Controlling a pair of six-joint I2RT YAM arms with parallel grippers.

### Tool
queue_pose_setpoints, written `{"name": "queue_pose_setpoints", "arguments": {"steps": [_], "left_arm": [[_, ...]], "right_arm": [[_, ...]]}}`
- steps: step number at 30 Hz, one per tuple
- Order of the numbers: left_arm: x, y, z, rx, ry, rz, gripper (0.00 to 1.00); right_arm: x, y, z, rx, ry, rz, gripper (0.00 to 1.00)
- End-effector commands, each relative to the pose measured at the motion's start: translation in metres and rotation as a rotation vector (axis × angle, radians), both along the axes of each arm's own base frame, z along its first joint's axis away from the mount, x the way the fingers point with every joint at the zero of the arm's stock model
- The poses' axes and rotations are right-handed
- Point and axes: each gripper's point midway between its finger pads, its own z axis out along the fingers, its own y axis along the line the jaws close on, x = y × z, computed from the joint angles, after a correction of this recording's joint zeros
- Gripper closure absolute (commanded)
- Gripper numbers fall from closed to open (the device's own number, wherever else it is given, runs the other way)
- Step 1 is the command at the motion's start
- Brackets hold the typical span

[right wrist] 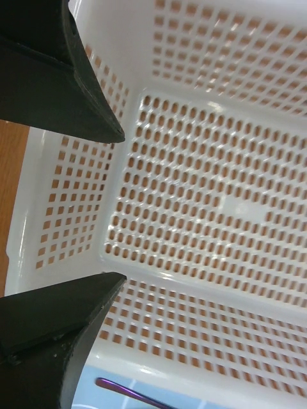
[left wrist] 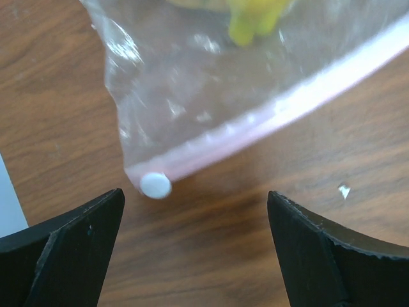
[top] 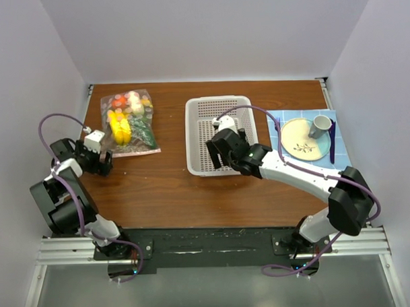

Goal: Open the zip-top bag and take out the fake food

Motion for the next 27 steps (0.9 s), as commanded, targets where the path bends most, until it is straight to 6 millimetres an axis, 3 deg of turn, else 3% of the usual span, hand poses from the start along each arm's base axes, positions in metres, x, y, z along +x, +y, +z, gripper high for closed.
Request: {"name": "queue_pose_setpoints", "arguments": {"steps": [1,3,5,6,7,9,12,21,24,27], "left_arm": [[0.007,0.008,0.016,0.234,-0.123,-0.094,0.00],[0.017,0.012,0.031,0.352,-0.199,-0.096,0.00],[0.014,0.009,0.028,0.397,-0.229,-0.089,0.00],[0.023,0.009,0.044,0.448,-0.299,-0.086,0.00],[0.021,0.004,0.039,0.452,-0.306,-0.088,0.00],[0.031,-0.004,0.050,0.508,-0.363,-0.093,0.00],[0.039,-0.011,0.047,0.585,-0.384,-0.112,0.00],[0.062,-0.004,0.037,0.693,-0.375,-0.110,0.01],[0.062,-0.008,0.027,0.714,-0.349,-0.129,0.12],[0.062,-0.010,0.031,0.723,-0.361,-0.127,0.26]], "right_arm": [[0.015,0.006,0.039,-0.011,-0.088,-0.004,0.11],[0.017,0.010,0.045,0.004,-0.095,-0.004,0.11],[0.017,0.015,0.048,0.022,-0.101,-0.007,0.10],[0.017,0.017,0.048,0.025,-0.100,-0.005,0.10],[0.017,0.019,0.048,0.027,-0.101,-0.004,0.10],[0.016,0.024,0.045,0.027,-0.098,0.006,0.10],[0.016,0.027,0.044,0.022,-0.098,0.007,0.11],[0.017,0.025,0.053,0.026,-0.131,0.014,0.12],[0.016,0.024,0.057,0.035,-0.144,0.016,0.13],[0.017,0.023,0.059,0.044,-0.154,0.018,0.14]]}}
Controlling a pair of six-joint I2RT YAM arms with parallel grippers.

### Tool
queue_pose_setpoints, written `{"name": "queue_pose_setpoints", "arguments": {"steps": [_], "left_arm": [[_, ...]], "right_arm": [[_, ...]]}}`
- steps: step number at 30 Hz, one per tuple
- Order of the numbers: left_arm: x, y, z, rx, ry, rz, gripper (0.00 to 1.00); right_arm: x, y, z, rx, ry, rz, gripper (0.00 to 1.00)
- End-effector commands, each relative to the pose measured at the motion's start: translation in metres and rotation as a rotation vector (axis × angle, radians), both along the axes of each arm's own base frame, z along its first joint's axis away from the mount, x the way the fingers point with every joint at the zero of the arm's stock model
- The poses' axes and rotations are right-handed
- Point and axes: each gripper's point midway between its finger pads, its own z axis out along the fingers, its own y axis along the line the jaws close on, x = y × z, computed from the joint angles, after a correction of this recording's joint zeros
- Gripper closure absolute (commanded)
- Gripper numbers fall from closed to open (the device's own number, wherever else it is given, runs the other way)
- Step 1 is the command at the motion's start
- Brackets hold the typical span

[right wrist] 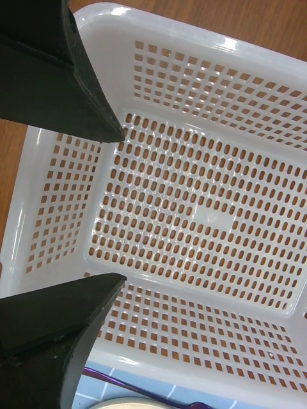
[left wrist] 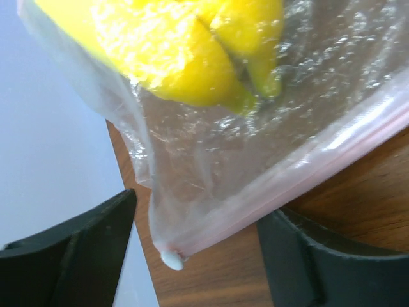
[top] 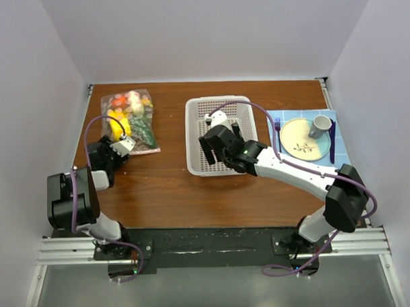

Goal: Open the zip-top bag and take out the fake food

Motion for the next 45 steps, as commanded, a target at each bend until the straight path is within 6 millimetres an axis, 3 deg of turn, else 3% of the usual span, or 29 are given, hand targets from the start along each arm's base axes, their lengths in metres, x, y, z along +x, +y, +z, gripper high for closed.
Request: {"name": "queue_pose_setpoints", "arguments": {"steps": [1,4,5,8,10,13,15,16,17,19,20,22,23,28,30,34,37,38,41,45], "left_arm": [[0.015,0.003,0.026,0.075,-0.086,-0.003,0.30],[0.017,-0.004,0.040,0.070,-0.112,-0.016,0.48],[0.016,-0.006,0.046,0.057,-0.111,-0.018,0.63],[0.020,-0.010,0.065,0.017,-0.116,-0.016,0.93],[0.027,-0.011,0.083,0.001,-0.135,-0.022,1.00],[0.028,-0.018,0.109,-0.030,-0.133,-0.050,1.00],[0.026,-0.026,0.136,-0.048,-0.137,-0.082,1.00],[0.018,-0.029,0.133,-0.064,-0.081,-0.092,1.00],[0.019,-0.034,0.160,-0.059,-0.109,-0.125,1.00],[0.003,-0.044,0.167,-0.088,-0.035,-0.157,1.00],[0.005,-0.050,0.191,-0.091,-0.060,-0.196,1.00],[-0.011,-0.060,0.201,-0.121,-0.005,-0.225,1.00],[-0.012,-0.066,0.223,-0.123,-0.030,-0.259,1.00],[-0.053,-0.091,0.253,-0.130,-0.003,-0.371,1.00],[-0.063,-0.100,0.259,-0.111,-0.016,-0.424,1.00],[-0.088,-0.115,0.274,-0.074,-0.045,-0.513,1.00],[-0.096,-0.121,0.279,-0.087,-0.046,-0.534,1.00],[-0.098,-0.123,0.279,-0.092,-0.041,-0.539,1.00],[-0.102,-0.126,0.272,-0.118,-0.004,-0.552,1.00],[-0.111,-0.135,0.267,-0.156,0.018,-0.586,1.00]], "right_arm": [[0.006,0.002,0.032,0.065,-0.088,-0.009,0.14],[0.005,0.004,0.033,0.078,-0.088,-0.001,0.18],[0.005,0.004,0.034,0.081,-0.089,-0.001,0.20],[0.004,0.006,0.034,0.093,-0.092,0.010,0.35],[0.004,0.008,0.036,0.103,-0.097,0.022,0.40],[0.001,0.015,0.045,0.105,-0.126,0.069,0.35],[0.000,0.022,0.057,0.108,-0.159,0.107,0.26],[-0.005,0.032,0.069,0.105,-0.194,0.160,0.24],[-0.008,0.039,0.077,0.113,-0.211,0.197,0.19],[-0.017,0.060,0.104,0.133,-0.264,0.286,0.13],[-0.021,0.067,0.112,0.143,-0.277,0.320,0.07],[-0.036,0.092,0.141,0.171,-0.328,0.453,0.01],[-0.041,0.099,0.150,0.187,-0.350,0.494,0.01],[-0.068,0.129,0.210,0.317,-0.484,0.707,0.02],[-0.068,0.139,0.225,0.310,-0.513,0.756,0.01],[-0.073,0.164,0.244,0.299,-0.532,0.868,0.01],[-0.074,0.178,0.248,0.298,-0.528,0.918,0.01],[-0.082,0.184,0.249,0.315,-0.517,0.973,0.01],[-0.096,0.195,0.243,0.347,-0.468,1.053,0.02],[-0.097,0.205,0.224,0.380,-0.419,1.063,0.07]]}}
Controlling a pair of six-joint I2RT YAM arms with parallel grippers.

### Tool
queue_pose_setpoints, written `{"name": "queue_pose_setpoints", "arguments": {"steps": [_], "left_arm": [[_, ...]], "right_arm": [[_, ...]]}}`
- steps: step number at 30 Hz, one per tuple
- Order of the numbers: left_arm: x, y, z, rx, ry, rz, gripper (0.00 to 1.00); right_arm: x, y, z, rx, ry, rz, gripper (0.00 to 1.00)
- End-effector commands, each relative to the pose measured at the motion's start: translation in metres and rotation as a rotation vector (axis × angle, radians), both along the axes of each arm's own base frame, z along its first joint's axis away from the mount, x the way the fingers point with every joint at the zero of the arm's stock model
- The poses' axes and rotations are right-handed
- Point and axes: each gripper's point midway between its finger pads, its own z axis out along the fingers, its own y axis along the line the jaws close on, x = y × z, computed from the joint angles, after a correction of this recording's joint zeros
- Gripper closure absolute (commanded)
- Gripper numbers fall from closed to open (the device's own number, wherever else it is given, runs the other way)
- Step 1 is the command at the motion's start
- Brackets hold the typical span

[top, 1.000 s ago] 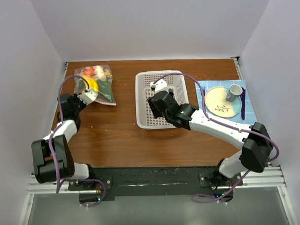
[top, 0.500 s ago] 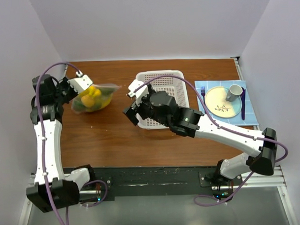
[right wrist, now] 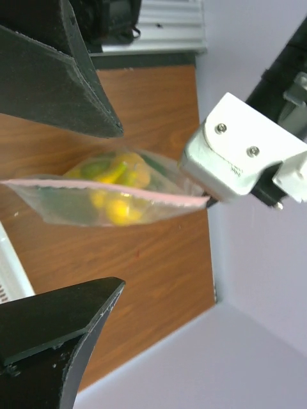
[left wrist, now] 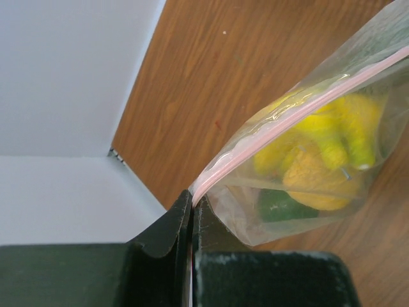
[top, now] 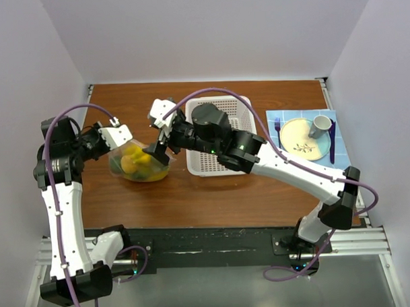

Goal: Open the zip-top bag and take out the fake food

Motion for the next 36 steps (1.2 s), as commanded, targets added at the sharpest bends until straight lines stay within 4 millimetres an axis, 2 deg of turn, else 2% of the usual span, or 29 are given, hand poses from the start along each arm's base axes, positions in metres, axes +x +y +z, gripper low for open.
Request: {"name": "queue_pose_setpoints", "arguments": {"steps": [1,7,9,13,16,19,20,21,23,24,25,26,27,28,31,34,36], "left_arm": [[-0.012,-0.021,0.012,-0.046,-0.014,-0.100,1.00],[-0.024,-0.038,0.016,-0.117,-0.005,-0.159,1.00],[-0.025,-0.041,0.016,-0.128,0.003,-0.169,1.00],[-0.027,-0.044,0.015,-0.137,0.019,-0.189,1.00],[-0.030,-0.045,0.015,-0.130,0.025,-0.203,1.00],[-0.036,-0.046,0.013,-0.122,0.047,-0.216,1.00],[-0.037,-0.047,0.016,-0.114,0.038,-0.221,1.00],[-0.037,-0.047,0.016,-0.113,0.037,-0.221,1.00],[-0.035,-0.046,0.024,-0.133,0.016,-0.197,0.83],[-0.032,-0.046,0.033,-0.163,-0.003,-0.167,0.76],[-0.017,-0.044,0.066,-0.201,-0.121,-0.132,0.55],[-0.016,-0.048,0.088,-0.383,-0.105,-0.040,0.37],[-0.011,-0.045,0.106,-0.449,-0.142,0.009,0.16],[-0.010,-0.048,0.132,-0.484,-0.228,-0.008,0.04],[-0.011,-0.060,0.145,-0.591,-0.226,-0.049,0.02],[-0.007,-0.063,0.124,-0.624,-0.147,-0.057,0.01],[-0.004,-0.063,0.104,-0.616,-0.102,-0.057,0.01]], "right_arm": [[-0.014,0.013,-0.006,0.016,0.033,0.094,0.07],[-0.009,0.032,-0.026,0.004,0.075,0.113,0.08],[-0.006,0.036,-0.031,-0.003,0.078,0.105,0.09],[0.002,0.050,-0.054,-0.036,0.104,0.095,0.11],[0.009,0.057,-0.065,-0.052,0.117,0.078,0.15],[0.014,0.060,-0.067,-0.058,0.117,0.064,0.32],[0.016,0.060,-0.068,-0.061,0.118,0.063,0.52],[0.016,0.059,-0.064,-0.057,0.114,0.062,0.67],[0.022,0.053,-0.058,-0.047,0.106,0.038,1.00],[0.024,0.051,-0.055,-0.042,0.106,0.029,1.00],[0.031,0.045,-0.052,-0.035,0.113,0.014,1.00],[0.034,0.042,-0.048,-0.024,0.114,0.007,1.00],[0.037,0.038,-0.048,-0.020,0.119,0.000,1.00],[0.045,0.032,-0.047,-0.013,0.131,-0.017,1.00],[0.053,0.019,-0.040,0.015,0.154,-0.023,1.00],[0.055,0.012,-0.039,0.017,0.159,-0.024,1.00],[0.056,0.008,-0.044,0.011,0.166,-0.026,1.00]]}}
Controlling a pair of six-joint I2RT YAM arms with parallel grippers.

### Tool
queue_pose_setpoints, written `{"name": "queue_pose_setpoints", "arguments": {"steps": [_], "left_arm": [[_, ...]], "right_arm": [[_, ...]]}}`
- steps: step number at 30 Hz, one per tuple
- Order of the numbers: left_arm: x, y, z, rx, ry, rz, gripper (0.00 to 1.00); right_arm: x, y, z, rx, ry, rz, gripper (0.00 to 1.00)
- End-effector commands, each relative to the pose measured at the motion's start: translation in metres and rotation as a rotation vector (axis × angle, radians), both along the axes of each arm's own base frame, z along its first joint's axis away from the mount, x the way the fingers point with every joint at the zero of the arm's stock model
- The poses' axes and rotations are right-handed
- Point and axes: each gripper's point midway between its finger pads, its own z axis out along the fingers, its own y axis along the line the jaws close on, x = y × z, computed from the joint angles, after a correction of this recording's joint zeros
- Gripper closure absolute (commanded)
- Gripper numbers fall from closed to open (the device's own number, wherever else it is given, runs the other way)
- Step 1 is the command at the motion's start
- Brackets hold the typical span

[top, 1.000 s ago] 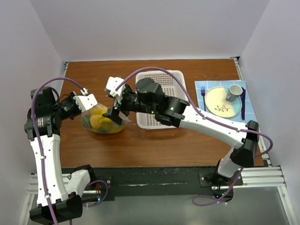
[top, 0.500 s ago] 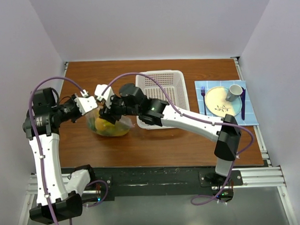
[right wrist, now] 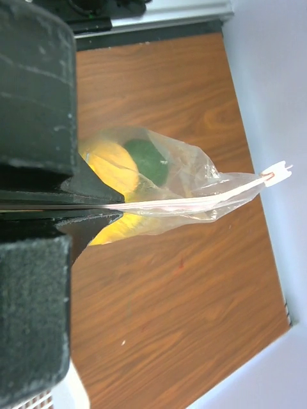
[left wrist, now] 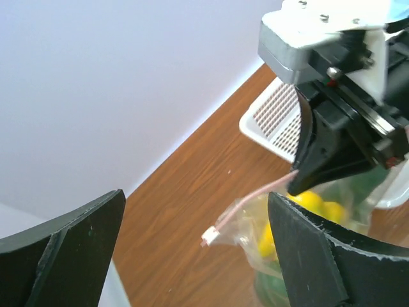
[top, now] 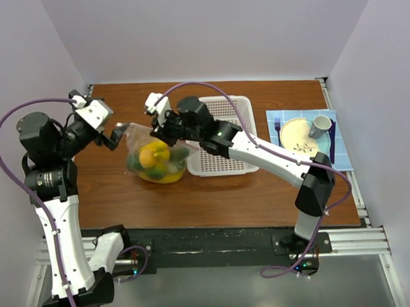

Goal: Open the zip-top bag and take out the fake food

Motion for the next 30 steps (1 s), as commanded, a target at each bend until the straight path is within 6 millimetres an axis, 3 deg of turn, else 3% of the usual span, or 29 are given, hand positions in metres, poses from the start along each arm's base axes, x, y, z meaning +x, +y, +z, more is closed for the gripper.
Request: {"name": "queue_pose_setpoints", "arguments": {"steps": [1,6,9,10,13,17,22,27,28,30], "left_arm": [[0.003,-0.009,-0.019,-0.098,0.079,-0.052,0.01],[0.000,-0.006,-0.060,-0.093,0.150,-0.110,0.02],[0.004,0.001,-0.076,-0.125,0.194,-0.145,0.04],[0.009,0.012,-0.083,-0.153,0.225,-0.129,0.04],[0.006,0.014,-0.088,-0.222,0.264,-0.212,0.05],[-0.008,-0.004,-0.089,-0.276,0.241,-0.403,0.07],[-0.019,-0.014,-0.100,-0.374,0.226,-0.481,0.09],[-0.028,-0.021,-0.085,-0.436,0.208,-0.544,0.10],[-0.032,-0.022,-0.083,-0.427,0.242,-0.573,0.10],[-0.042,-0.028,-0.078,-0.318,0.149,-0.603,0.10]], "right_arm": [[-0.007,-0.017,0.049,0.113,-0.033,0.009,1.00],[-0.013,-0.024,0.046,0.114,-0.029,0.019,1.00],[-0.016,-0.032,0.046,0.120,-0.029,0.012,1.00],[-0.015,-0.034,0.048,0.129,-0.030,0.008,1.00],[-0.022,-0.040,0.048,0.139,-0.019,0.019,1.00],[-0.025,-0.044,0.047,0.145,-0.014,0.018,1.00],[-0.028,-0.046,0.048,0.141,-0.009,0.025,1.00],[-0.025,-0.048,0.048,0.133,-0.015,0.017,1.00],[-0.024,-0.049,0.047,0.129,-0.016,0.016,1.00],[-0.025,-0.049,0.047,0.129,-0.014,0.021,1.00]]}}
